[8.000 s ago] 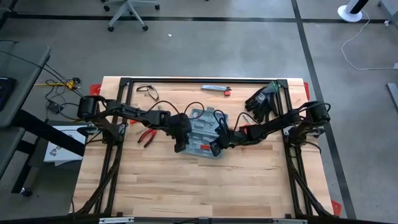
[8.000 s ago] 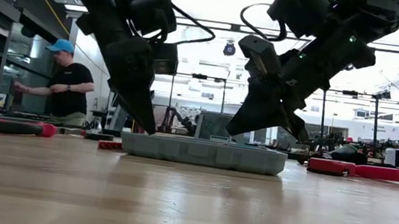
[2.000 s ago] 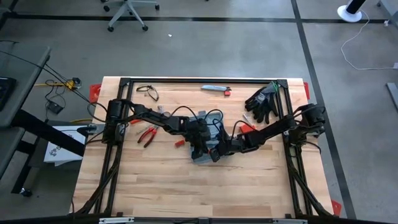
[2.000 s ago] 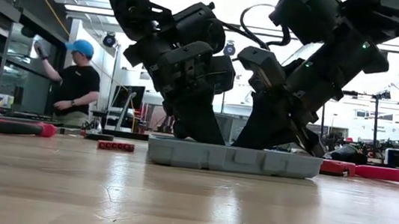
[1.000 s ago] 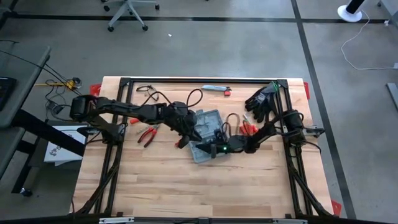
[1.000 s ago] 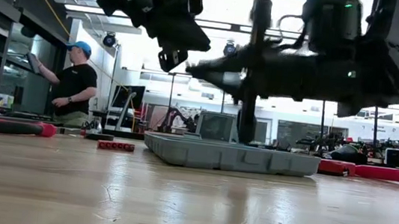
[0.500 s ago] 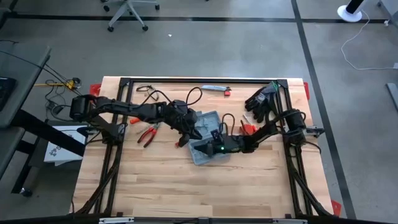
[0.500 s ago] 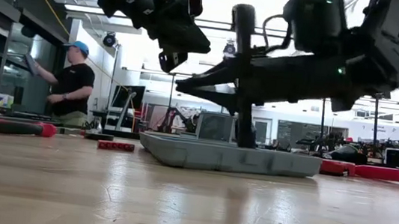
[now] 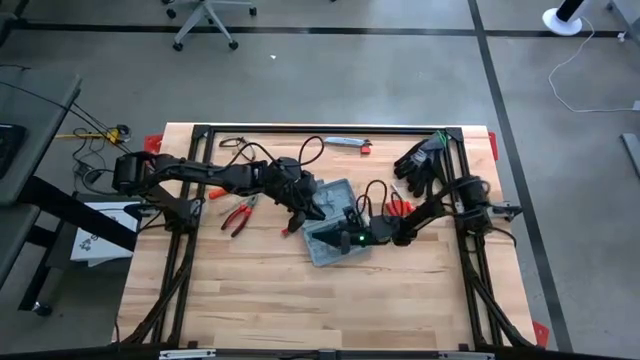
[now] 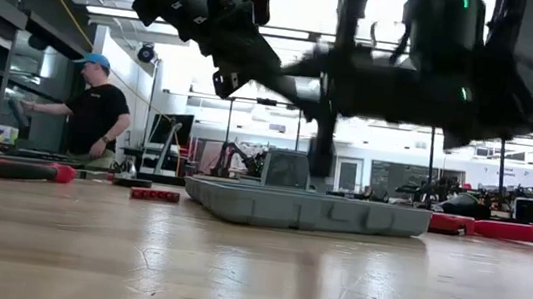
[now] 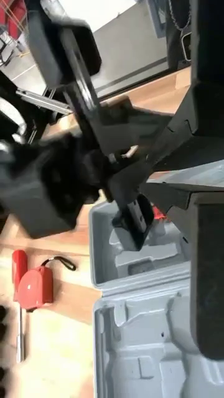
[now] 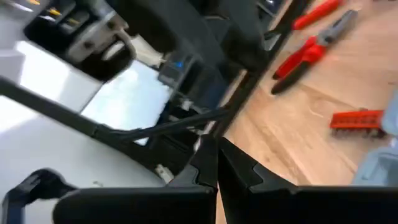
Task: Prefit tool cases
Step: Put the left orange terminal block into the gray prefit tool case, then put the orange terminal block into the gray prefit tool case
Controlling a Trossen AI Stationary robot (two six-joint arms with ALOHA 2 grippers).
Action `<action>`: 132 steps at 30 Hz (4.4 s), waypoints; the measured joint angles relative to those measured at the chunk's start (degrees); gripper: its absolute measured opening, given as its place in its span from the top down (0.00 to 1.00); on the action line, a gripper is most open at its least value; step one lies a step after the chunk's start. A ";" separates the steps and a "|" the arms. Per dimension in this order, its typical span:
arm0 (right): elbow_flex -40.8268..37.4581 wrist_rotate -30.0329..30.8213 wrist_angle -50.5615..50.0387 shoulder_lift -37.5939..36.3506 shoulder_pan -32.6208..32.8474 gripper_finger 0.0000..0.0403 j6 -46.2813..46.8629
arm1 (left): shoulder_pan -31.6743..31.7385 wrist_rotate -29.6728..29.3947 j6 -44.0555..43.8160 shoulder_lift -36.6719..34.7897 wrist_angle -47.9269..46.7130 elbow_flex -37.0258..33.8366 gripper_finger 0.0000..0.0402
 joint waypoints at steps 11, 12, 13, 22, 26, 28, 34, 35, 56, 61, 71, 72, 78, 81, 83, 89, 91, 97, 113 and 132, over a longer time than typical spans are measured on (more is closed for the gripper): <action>-0.98 -0.24 -7.11 -5.68 -0.97 1.00 -0.02 | 0.55 1.49 0.02 -0.25 -2.73 -0.01 0.92; -0.94 0.67 -9.35 -7.84 -0.94 1.00 -0.92 | 0.46 1.85 0.33 -0.34 -4.09 -0.01 0.92; -0.92 1.50 -13.45 -10.04 -0.71 1.00 -1.67 | 0.28 1.92 1.05 -0.35 -5.90 0.03 0.92; -0.98 7.85 -69.32 -29.57 2.46 1.00 2.29 | -2.26 -4.69 8.10 1.75 -21.06 -0.03 0.92; -0.88 8.07 -80.39 -31.34 3.28 1.00 5.97 | -2.60 -7.12 7.27 5.48 -20.53 -0.02 0.92; -0.99 7.99 -82.53 -30.69 3.57 1.00 7.58 | -2.48 -8.49 7.24 8.18 -20.61 -0.02 0.92; -0.95 7.51 -80.10 -28.72 3.88 1.00 9.69 | -0.74 -8.85 7.71 15.28 -19.48 0.63 0.92; -0.95 7.35 -79.81 -28.51 3.88 1.00 10.23 | -0.35 -9.11 8.07 15.81 -19.39 1.27 0.92; -0.86 11.66 -75.63 -27.40 5.84 1.00 11.98 | 5.44 -5.99 12.78 10.63 -32.07 6.23 0.92; -0.86 14.07 -74.06 -27.40 6.75 1.00 11.96 | 2.35 -7.05 12.49 4.66 -32.63 2.83 0.92; -0.86 14.46 -74.04 -27.40 6.88 1.00 11.65 | -0.02 -13.46 7.55 0.99 -32.53 -4.43 0.92; -0.86 14.46 -74.04 -27.40 6.88 1.00 11.61 | 0.00 -14.88 6.87 1.14 -32.22 -5.24 0.92; -0.86 14.46 -74.21 -27.40 6.88 1.00 11.52 | -0.27 -18.95 1.68 1.25 -25.77 -10.25 0.92; -0.86 14.46 -74.21 -27.40 6.88 1.00 11.50 | -1.38 -18.14 -0.29 1.47 -21.61 -12.10 0.92; -0.86 14.46 -74.21 -27.40 6.88 1.00 11.50 | -2.05 -15.37 -1.40 1.40 -20.98 -12.51 0.92; -0.86 14.46 -74.21 -27.42 6.88 1.00 11.52 | -5.32 -8.13 -2.50 1.43 -19.80 -12.66 0.92; -0.86 14.46 -74.21 -27.42 6.81 1.00 11.50 | -6.34 -8.21 -2.49 1.42 -18.35 -12.66 0.92; -0.86 14.44 -74.21 -27.42 6.35 1.00 10.65 | -6.33 -10.07 0.57 1.42 -10.37 -12.66 0.92; -0.86 14.65 -73.97 -27.42 7.25 1.00 10.61 | -1.02 -5.32 16.76 3.26 -10.45 -8.57 0.92; -0.86 15.07 -74.04 -27.42 7.25 1.00 11.52 | 2.80 -9.66 16.87 8.45 -13.42 -8.52 0.92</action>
